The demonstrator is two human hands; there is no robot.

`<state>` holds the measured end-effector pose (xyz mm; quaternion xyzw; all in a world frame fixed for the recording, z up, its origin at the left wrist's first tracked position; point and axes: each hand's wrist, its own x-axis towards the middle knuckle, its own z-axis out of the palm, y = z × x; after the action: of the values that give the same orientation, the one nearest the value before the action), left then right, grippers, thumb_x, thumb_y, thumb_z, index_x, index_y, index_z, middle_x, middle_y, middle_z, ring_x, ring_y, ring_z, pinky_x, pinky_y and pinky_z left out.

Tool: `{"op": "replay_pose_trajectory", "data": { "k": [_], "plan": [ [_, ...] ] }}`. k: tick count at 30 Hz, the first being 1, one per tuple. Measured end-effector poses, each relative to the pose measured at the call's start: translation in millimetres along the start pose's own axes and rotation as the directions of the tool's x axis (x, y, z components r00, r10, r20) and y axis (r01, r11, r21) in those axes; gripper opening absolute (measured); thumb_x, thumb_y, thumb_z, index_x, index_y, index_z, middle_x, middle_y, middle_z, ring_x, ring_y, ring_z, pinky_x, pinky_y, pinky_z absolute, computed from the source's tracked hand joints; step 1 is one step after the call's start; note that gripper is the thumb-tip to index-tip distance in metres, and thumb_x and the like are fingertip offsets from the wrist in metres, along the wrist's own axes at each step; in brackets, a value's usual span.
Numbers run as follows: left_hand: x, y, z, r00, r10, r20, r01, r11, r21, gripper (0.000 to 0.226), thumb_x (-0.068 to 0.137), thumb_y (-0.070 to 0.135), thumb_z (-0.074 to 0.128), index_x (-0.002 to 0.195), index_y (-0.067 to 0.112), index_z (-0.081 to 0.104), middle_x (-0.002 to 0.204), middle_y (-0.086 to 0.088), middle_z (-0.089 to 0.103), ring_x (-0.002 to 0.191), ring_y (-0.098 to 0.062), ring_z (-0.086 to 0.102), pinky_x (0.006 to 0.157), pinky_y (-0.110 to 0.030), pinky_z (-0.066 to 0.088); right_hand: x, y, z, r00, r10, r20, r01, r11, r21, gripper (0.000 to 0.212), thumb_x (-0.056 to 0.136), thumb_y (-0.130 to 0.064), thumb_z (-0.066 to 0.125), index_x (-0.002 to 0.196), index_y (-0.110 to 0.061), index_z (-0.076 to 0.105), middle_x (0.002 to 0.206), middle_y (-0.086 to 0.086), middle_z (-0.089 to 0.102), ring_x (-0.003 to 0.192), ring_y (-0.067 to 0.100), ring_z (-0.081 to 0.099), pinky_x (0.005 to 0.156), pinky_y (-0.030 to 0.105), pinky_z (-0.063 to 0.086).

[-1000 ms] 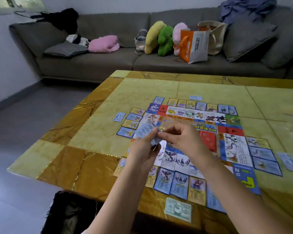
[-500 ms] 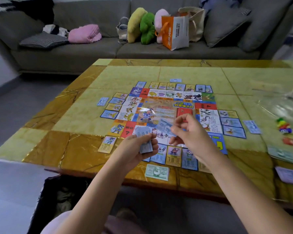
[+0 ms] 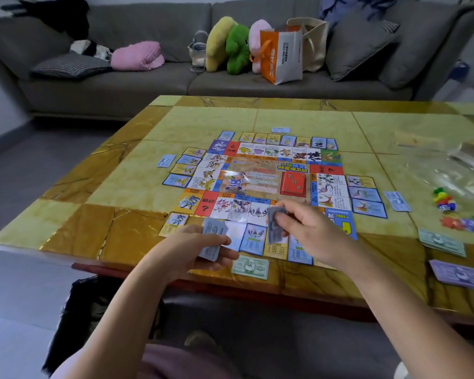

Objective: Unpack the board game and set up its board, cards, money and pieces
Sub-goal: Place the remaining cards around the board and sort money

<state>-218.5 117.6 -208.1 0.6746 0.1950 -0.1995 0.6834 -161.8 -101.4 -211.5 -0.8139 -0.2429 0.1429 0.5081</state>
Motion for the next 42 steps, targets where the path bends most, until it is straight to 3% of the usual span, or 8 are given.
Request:
{"op": "replay_pose_trajectory", "data": {
  "k": [3, 6, 9, 12, 20, 34, 37, 42],
  "plan": [
    [-4, -1, -2, 1.0, 0.007, 0.016, -0.008, 0.998, 0.061, 0.013, 0.094, 0.011, 0.056, 0.099, 0.0, 0.058, 0.092, -0.018, 0.073, 0.075, -0.021, 0.071, 0.051, -0.022, 0.051, 4, -5, 0, 0.999, 0.029, 0.037, -0.027, 0.998, -0.059, 0.017, 0.102, -0.021, 0.035, 0.099, -0.01, 0.046, 0.086, 0.011, 0.058, 0.073, 0.031, 0.065, 0.072, 0.054, 0.053],
    [-5, -1, -4, 1.0, 0.006, 0.031, -0.009, 0.997, 0.078, 0.014, 0.095, 0.013, 0.055, 0.099, 0.0, 0.059, 0.094, -0.015, 0.074, 0.078, -0.02, 0.072, 0.052, -0.021, 0.051, 6, -10, 0, 0.996, 0.045, 0.081, -0.032, 0.987, -0.155, 0.008, 0.101, -0.023, 0.042, 0.097, -0.016, 0.044, 0.086, 0.007, 0.058, 0.057, 0.022, 0.064, 0.052, 0.035, 0.049],
    [-7, -2, -5, 0.999, -0.009, 0.032, 0.006, 0.995, 0.095, 0.015, 0.094, 0.013, 0.056, 0.1, 0.0, 0.06, 0.095, -0.014, 0.074, 0.078, -0.02, 0.071, 0.053, -0.021, 0.052, 7, -10, 3, 0.988, 0.088, 0.123, -0.052, 0.961, -0.27, 0.006, 0.093, -0.022, 0.059, 0.088, -0.022, 0.055, 0.064, -0.013, 0.059, 0.051, 0.005, 0.057, 0.053, 0.018, 0.038],
    [-7, -4, -7, 0.999, -0.006, 0.033, 0.003, 0.993, 0.117, 0.018, 0.094, 0.012, 0.056, 0.103, -0.003, 0.062, 0.096, -0.015, 0.074, 0.075, -0.019, 0.07, 0.052, -0.021, 0.051, 6, -6, 12, 0.989, 0.109, 0.097, -0.072, 0.942, -0.327, 0.008, 0.089, -0.028, 0.065, 0.081, -0.026, 0.064, 0.056, -0.008, 0.058, 0.049, 0.0, 0.054, 0.053, 0.015, 0.038],
    [-7, -6, -8, 1.0, -0.017, 0.022, 0.014, 0.992, 0.122, 0.013, 0.092, 0.014, 0.059, 0.099, 0.003, 0.061, 0.095, -0.011, 0.074, 0.079, -0.019, 0.071, 0.054, -0.022, 0.052, -2, 8, 43, 0.984, 0.18, -0.008, -0.172, 0.923, -0.344, 0.012, 0.081, -0.031, 0.073, 0.088, -0.027, 0.064, 0.076, -0.002, 0.062, 0.06, 0.01, 0.057, 0.057, 0.023, 0.041],
    [-10, -7, -7, 0.999, -0.01, 0.036, 0.005, 0.989, 0.146, 0.011, 0.094, 0.014, 0.057, 0.097, 0.005, 0.063, 0.097, -0.011, 0.074, 0.082, -0.019, 0.072, 0.058, -0.023, 0.054, -15, 11, 53, 0.966, 0.008, -0.259, -0.139, 0.861, -0.489, 0.026, 0.081, -0.035, 0.072, 0.08, -0.021, 0.05, 0.083, -0.01, 0.046, 0.07, 0.005, 0.045, 0.06, 0.015, 0.033],
    [-9, -6, -9, 1.0, -0.017, 0.026, 0.013, 0.99, 0.143, 0.015, 0.094, 0.014, 0.057, 0.101, 0.003, 0.063, 0.098, -0.011, 0.074, 0.085, -0.02, 0.071, 0.054, -0.022, 0.052, -20, 8, 49, 0.978, -0.021, -0.206, -0.089, 0.856, -0.51, 0.023, 0.08, -0.036, 0.072, 0.084, -0.023, 0.054, 0.088, -0.012, 0.047, 0.069, 0.003, 0.046, 0.063, 0.015, 0.035],
    [-8, -7, -9, 1.0, -0.02, 0.022, 0.017, 0.991, 0.135, 0.016, 0.093, 0.015, 0.058, 0.102, 0.003, 0.063, 0.098, -0.011, 0.074, 0.087, -0.022, 0.071, 0.055, -0.023, 0.052, -25, 11, 57, 0.999, -0.001, -0.035, -0.018, 0.846, -0.532, 0.034, 0.081, -0.039, 0.071, 0.111, -0.026, 0.064, 0.102, -0.01, 0.048, 0.094, 0.009, 0.053, 0.079, 0.022, 0.043]
  ]
}}
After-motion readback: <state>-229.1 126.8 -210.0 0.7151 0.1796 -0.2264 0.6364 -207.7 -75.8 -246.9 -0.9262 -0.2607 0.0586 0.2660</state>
